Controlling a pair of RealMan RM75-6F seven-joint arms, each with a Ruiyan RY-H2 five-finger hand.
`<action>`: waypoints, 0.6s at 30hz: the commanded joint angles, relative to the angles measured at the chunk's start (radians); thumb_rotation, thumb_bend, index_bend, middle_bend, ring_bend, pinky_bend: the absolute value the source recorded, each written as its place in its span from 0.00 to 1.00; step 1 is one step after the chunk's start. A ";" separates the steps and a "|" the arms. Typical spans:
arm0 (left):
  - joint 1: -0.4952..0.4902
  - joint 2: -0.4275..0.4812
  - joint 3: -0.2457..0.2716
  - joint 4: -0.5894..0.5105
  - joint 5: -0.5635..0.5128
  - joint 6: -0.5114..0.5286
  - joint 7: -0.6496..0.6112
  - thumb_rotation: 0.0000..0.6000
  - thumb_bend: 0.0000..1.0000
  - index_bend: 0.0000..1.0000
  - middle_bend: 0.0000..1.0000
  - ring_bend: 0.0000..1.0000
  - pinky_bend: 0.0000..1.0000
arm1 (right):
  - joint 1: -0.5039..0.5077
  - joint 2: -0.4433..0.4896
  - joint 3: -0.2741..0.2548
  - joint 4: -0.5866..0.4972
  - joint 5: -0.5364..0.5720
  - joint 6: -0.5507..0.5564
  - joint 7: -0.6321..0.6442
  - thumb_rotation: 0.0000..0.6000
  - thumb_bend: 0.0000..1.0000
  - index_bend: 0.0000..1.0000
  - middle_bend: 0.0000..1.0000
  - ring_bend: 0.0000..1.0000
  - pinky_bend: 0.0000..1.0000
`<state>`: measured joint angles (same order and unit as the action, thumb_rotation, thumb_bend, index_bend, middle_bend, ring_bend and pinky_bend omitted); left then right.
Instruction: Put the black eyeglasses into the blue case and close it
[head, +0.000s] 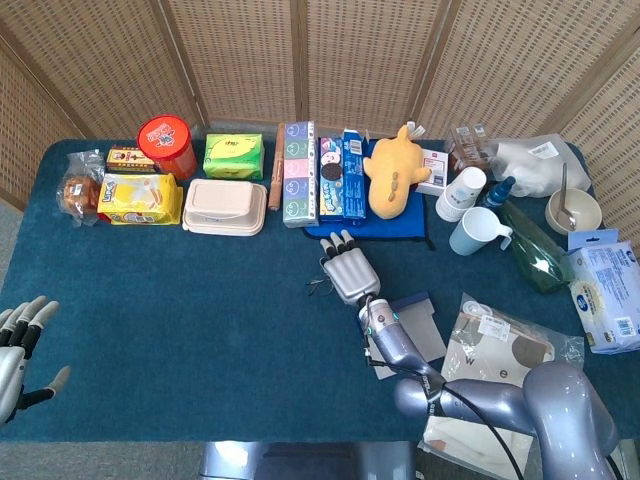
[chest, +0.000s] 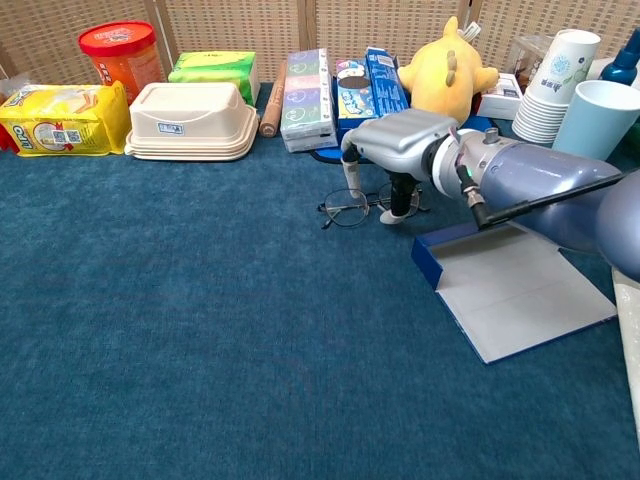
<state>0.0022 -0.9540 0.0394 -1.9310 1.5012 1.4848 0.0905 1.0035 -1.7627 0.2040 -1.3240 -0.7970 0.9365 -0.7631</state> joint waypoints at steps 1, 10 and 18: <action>0.002 0.001 0.000 0.001 0.000 0.003 -0.001 1.00 0.27 0.06 0.06 0.00 0.00 | 0.003 -0.004 0.001 0.003 0.001 -0.004 0.003 1.00 0.24 0.45 0.14 0.00 0.07; 0.005 0.000 -0.001 0.008 0.004 0.008 -0.009 1.00 0.27 0.06 0.05 0.00 0.00 | 0.015 -0.019 0.006 0.018 0.001 -0.010 0.009 1.00 0.24 0.49 0.15 0.00 0.07; 0.007 0.001 -0.002 0.014 0.007 0.014 -0.016 1.00 0.27 0.06 0.06 0.00 0.00 | 0.022 -0.027 0.012 0.024 0.000 -0.021 0.025 1.00 0.25 0.57 0.19 0.02 0.07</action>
<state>0.0092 -0.9537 0.0373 -1.9171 1.5078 1.4987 0.0755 1.0241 -1.7886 0.2136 -1.3003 -0.7949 0.9179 -0.7429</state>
